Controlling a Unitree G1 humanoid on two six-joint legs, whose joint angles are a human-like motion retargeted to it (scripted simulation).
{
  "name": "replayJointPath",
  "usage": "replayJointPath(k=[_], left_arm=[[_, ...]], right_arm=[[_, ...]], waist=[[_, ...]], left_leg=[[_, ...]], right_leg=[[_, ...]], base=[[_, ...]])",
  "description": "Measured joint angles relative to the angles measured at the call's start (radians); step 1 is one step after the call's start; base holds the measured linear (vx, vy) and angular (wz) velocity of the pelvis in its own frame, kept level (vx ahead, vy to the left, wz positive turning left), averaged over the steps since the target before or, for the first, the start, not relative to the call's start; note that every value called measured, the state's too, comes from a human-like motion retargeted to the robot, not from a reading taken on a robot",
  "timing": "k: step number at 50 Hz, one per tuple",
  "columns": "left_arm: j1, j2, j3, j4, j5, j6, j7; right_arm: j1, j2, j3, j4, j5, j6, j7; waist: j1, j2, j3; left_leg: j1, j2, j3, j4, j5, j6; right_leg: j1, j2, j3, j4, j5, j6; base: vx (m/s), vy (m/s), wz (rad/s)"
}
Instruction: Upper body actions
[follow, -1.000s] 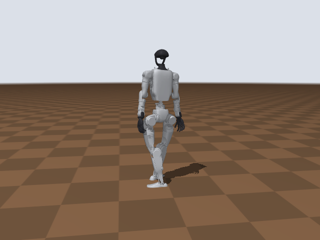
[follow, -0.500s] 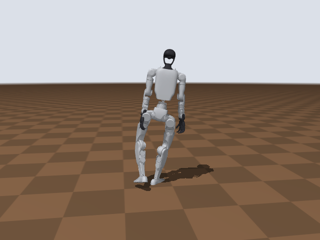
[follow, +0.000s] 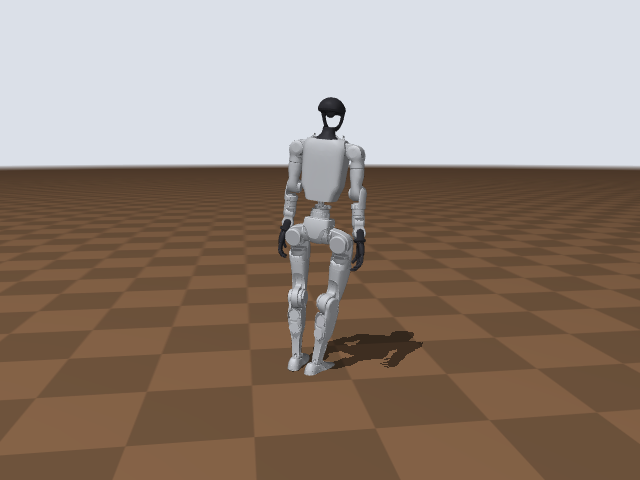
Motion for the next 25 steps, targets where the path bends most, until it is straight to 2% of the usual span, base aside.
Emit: replayJointPath(k=[5,10,25], left_arm=[[-0.024,-0.002,0.044,0.017,-0.065,0.025,-0.058],[-0.027,-0.002,0.037,0.03,-0.036,0.07,-0.13],[-0.062,-0.047,-0.055,0.177,0.018,0.058,-0.146]], right_arm=[[0.015,0.004,-0.032,0.007,-0.01,0.011,-0.019],[0.014,0.015,-0.042,-0.019,0.022,0.0,0.008],[-0.045,0.05,0.005,-0.241,-0.086,-0.108,0.113]], waist=[[-0.034,0.001,-0.002],[-0.04,-0.001,-0.004],[-0.055,-0.024,0.057]], left_leg=[[0.001,-0.007,0.008,0.004,-0.018,0.016],[0.012,-0.012,0.037,-0.004,-0.027,0.026],[0.021,-0.025,0.182,-0.025,-0.034,0.053]], right_leg=[[-0.004,0.001,0.02,0.004,0.003,0.011],[-0.014,0.0,0.053,0.013,0.006,0.02],[-0.07,-0.01,0.154,0.046,0.052,0.037]], base=[[0.01,0.08,-0.22],[0.0,0.07,-0.32],[-0.06,0.05,-0.34]])
